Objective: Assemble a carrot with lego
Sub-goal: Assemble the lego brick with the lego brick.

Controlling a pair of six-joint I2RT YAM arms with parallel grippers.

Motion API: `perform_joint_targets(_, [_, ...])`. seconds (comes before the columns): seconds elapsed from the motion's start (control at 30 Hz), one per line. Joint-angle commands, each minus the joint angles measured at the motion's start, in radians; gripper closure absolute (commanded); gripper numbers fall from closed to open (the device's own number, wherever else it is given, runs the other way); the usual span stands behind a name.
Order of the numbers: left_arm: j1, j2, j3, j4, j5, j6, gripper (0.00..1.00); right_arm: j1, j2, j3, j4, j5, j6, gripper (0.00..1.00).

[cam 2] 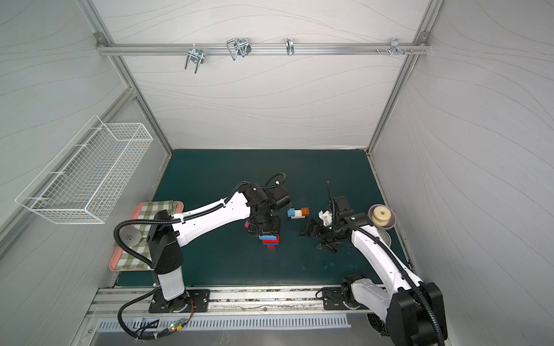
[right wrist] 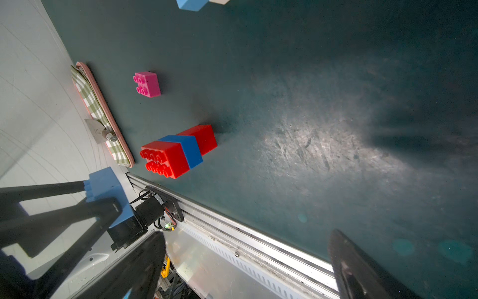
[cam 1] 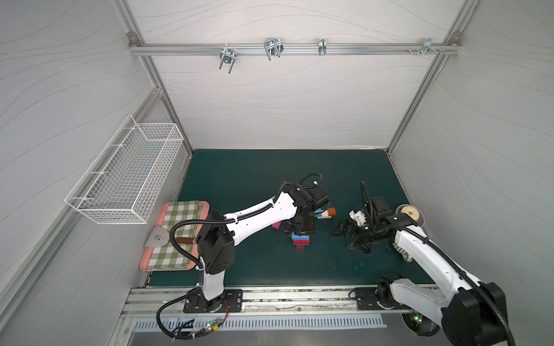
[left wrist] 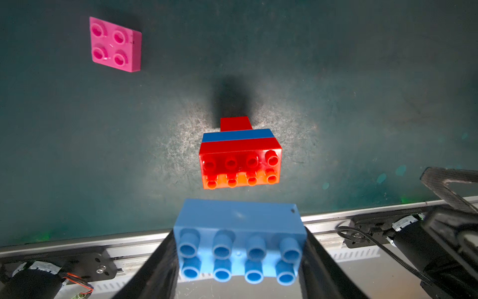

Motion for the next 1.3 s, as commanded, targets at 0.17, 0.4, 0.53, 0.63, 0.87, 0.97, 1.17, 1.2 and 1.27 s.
perform_joint_targets(0.17, [-0.013, 0.074, 0.053, -0.01, -0.019, -0.024, 0.78, -0.011, -0.016, -0.003, 0.005, -0.025, 0.0, 0.01])
perform_joint_targets(0.4, [-0.013, 0.097, 0.071, -0.016, -0.037, -0.016, 0.78, -0.016, -0.011, -0.002, 0.008, -0.027, -0.002, 0.01])
perform_joint_targets(0.53, [-0.013, 0.109, 0.08, -0.025, -0.045, -0.017, 0.78, -0.02, -0.01, 0.0, 0.007, -0.027, -0.005, 0.01])
perform_joint_targets(0.63, [-0.014, 0.117, 0.083, -0.024, -0.047, -0.019, 0.78, -0.023, -0.008, 0.002, 0.006, -0.027, -0.007, 0.01])
perform_joint_targets(0.87, [-0.013, 0.125, 0.08, -0.034, -0.054, -0.031, 0.78, -0.029, -0.008, -0.001, 0.002, -0.031, -0.014, 0.01])
perform_joint_targets(0.97, [-0.014, 0.13, 0.079, -0.035, -0.058, -0.033, 0.78, -0.032, -0.01, -0.006, 0.002, -0.031, -0.017, 0.01])
perform_joint_targets(1.17, [-0.014, 0.143, 0.076, -0.029, -0.05, -0.04, 0.78, -0.039, -0.007, -0.005, 0.001, -0.033, -0.023, 0.01])
perform_joint_targets(1.2, [-0.013, 0.144, 0.074, -0.031, -0.052, -0.042, 0.78, -0.041, -0.007, -0.005, 0.0, -0.034, -0.023, 0.01])
perform_joint_targets(1.27, [-0.013, 0.141, 0.067, -0.029, -0.055, -0.044, 0.78, -0.043, -0.007, -0.006, -0.002, -0.035, -0.025, 0.01])
